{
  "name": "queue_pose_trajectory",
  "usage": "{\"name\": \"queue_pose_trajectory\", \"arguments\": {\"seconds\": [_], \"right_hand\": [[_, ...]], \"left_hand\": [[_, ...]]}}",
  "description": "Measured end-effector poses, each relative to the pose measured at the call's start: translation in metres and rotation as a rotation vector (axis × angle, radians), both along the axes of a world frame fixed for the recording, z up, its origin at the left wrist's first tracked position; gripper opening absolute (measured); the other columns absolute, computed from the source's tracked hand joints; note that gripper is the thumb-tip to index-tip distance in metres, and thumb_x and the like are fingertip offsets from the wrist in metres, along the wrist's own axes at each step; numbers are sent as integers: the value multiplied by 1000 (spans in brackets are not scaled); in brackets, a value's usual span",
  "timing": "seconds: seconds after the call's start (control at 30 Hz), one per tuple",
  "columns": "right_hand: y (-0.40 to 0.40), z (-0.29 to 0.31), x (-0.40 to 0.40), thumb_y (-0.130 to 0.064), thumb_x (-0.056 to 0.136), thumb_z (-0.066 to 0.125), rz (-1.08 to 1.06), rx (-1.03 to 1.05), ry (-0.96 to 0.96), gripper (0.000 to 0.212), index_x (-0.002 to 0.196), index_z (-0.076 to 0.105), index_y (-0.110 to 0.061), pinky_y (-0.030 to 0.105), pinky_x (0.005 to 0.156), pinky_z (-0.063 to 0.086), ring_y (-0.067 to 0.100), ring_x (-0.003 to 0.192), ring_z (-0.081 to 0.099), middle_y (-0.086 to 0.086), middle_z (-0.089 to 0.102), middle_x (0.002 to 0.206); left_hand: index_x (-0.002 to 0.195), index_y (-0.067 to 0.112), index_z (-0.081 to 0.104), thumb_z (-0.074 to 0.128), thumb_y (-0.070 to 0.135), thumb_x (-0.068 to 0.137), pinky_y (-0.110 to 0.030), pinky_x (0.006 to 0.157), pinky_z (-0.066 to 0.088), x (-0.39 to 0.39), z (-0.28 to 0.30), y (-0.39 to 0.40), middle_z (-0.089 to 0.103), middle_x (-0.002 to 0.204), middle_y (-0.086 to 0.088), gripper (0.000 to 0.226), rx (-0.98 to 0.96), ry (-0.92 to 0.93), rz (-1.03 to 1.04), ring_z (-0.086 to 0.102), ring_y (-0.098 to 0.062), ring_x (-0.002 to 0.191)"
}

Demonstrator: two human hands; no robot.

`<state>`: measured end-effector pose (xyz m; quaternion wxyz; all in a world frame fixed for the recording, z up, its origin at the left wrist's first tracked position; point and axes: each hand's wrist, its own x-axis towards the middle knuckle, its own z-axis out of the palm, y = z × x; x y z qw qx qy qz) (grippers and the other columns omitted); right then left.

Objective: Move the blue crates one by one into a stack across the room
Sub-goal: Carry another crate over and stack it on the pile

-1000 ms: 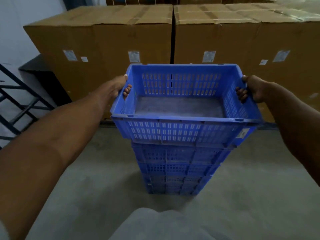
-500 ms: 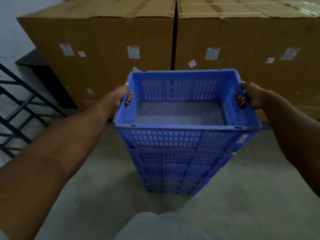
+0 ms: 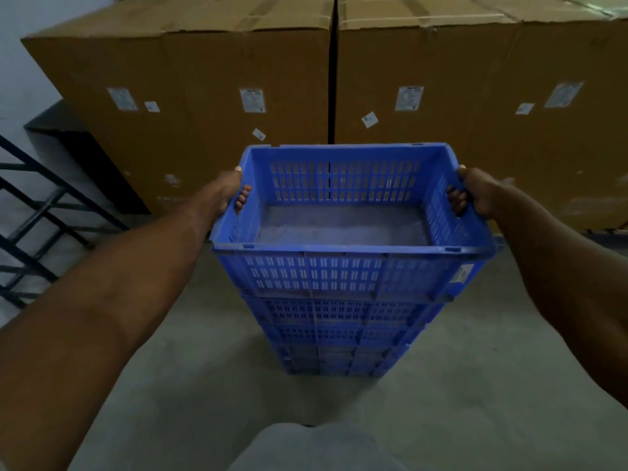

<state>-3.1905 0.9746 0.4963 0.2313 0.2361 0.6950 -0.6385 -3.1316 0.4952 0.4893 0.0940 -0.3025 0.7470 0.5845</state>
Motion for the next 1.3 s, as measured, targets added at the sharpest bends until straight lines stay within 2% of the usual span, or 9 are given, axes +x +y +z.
{"name": "queue_pose_trajectory", "arguments": {"seconds": [0.3,0.37,0.47,0.6,0.77,0.9,1.0,1.2,1.3], "right_hand": [[-1,-4,-19,-55,104,26,8,14,19,53,73,43,-14,17,34,22,8,35,24,-4,34,46],[1,-4,-22,-55,104,26,14,14,10,53,73,42,-14,16,34,22,8,34,23,-4,34,46],[3,-5,-23,-55,104,26,21,2,-10,53,73,41,-15,16,35,22,8,34,23,-4,33,46],[3,0,-20,-55,103,25,30,5,-40,53,72,41,-15,16,36,23,8,35,24,-4,33,48],[5,3,-16,-55,103,27,24,5,-77,52,72,42,-15,17,36,26,9,37,26,-3,33,53],[2,6,-12,-54,103,27,19,17,-80,52,72,42,-15,17,37,25,9,39,25,-3,34,51],[2,6,-9,-55,103,28,3,34,-64,53,73,44,-14,19,38,27,10,41,27,-3,36,51],[-2,5,-3,-58,103,28,-37,89,-11,58,74,48,-11,20,37,31,12,44,32,0,40,55],[-5,5,0,-59,103,27,-21,153,24,61,78,52,-9,25,41,36,15,50,36,3,45,61]], "left_hand": [[83,9,50,19,55,108,-18,37,23,-10,-3,2,28,65,0,61,-3,8,43,20,-14,52],[82,9,49,19,54,108,-20,38,23,-12,-3,2,28,64,-1,60,-12,4,41,20,-15,51],[85,8,51,19,53,108,-28,45,23,-15,-3,4,28,65,-1,60,-31,-2,34,19,-16,52],[100,5,51,17,52,109,-21,40,22,-14,-2,4,28,66,0,58,-27,-23,22,19,-13,52],[102,6,50,17,52,108,-18,38,21,-8,0,5,26,67,1,57,11,-30,15,17,-12,53],[104,6,52,19,53,108,-24,42,24,-4,0,5,29,66,0,58,-2,-22,25,20,-13,52],[107,4,52,19,54,108,-23,41,24,-5,-2,6,30,65,-1,59,-21,-13,37,22,-14,52],[86,9,51,24,55,107,-28,48,27,-4,-3,4,35,67,-2,57,-35,19,82,27,-16,53],[81,11,46,26,53,107,-30,49,27,-2,-4,5,33,66,-2,54,-40,51,81,26,-18,53]]}}
